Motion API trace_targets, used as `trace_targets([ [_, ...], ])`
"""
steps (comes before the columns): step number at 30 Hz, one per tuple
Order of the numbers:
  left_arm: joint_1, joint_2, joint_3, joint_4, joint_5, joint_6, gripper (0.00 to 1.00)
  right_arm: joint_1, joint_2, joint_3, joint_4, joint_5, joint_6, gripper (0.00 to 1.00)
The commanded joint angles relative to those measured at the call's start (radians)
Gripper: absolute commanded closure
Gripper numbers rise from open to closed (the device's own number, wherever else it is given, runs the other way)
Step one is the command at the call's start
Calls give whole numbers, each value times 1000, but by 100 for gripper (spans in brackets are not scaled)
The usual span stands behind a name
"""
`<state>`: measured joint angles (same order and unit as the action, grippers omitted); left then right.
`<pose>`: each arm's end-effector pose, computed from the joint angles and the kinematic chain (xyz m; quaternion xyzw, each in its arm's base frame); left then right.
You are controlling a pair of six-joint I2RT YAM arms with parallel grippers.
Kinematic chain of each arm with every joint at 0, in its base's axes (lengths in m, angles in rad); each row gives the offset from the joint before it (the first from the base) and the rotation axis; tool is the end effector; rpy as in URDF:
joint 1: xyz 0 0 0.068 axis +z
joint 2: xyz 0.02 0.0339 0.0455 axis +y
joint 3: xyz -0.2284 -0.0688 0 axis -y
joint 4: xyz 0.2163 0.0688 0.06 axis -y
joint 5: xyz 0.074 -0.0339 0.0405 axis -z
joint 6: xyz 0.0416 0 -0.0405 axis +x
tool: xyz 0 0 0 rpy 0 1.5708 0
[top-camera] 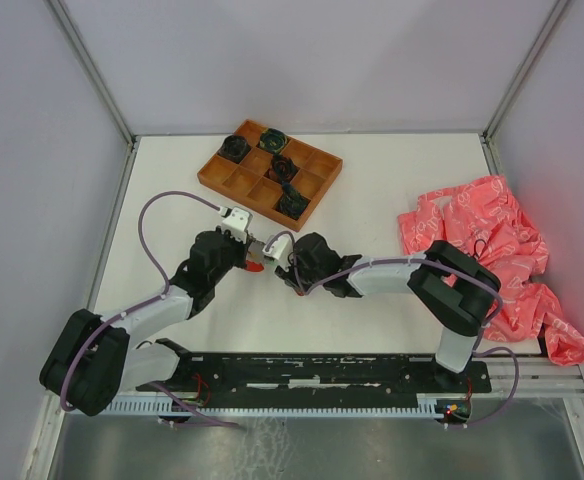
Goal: Put the keys on the keyring
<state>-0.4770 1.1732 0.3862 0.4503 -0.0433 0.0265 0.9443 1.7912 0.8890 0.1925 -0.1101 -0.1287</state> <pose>0.2103 -0.1067 0.1751 0.1910 0.7928 -0.1120 0.5678 0.1948 0.2770 0.1287 -0.4835 0.7681 0.2112 0.3627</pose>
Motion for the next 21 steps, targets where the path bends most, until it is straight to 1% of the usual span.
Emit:
trace_targets([
  [1, 3, -13, 17, 68, 15, -15, 97, 8, 7, 38, -34, 83, -6, 67],
  [7, 4, -12, 17, 68, 66, 5, 97, 7, -26, 10, -91, 123, 1, 81],
  [9, 3, -11, 17, 68, 111, 15, 97, 5, -55, -8, -116, 138, 19, 88],
  [11, 3, -8, 18, 72, 162, 21, 97, -3, -93, -33, -143, 149, 41, 92],
  [16, -10, 22, 27, 82, 332, 37, 97, -43, -230, -104, -222, 155, 139, 96],
  [21, -73, 72, 46, 78, 408, 62, 97, -78, -321, -146, -323, 152, 247, 97],
])
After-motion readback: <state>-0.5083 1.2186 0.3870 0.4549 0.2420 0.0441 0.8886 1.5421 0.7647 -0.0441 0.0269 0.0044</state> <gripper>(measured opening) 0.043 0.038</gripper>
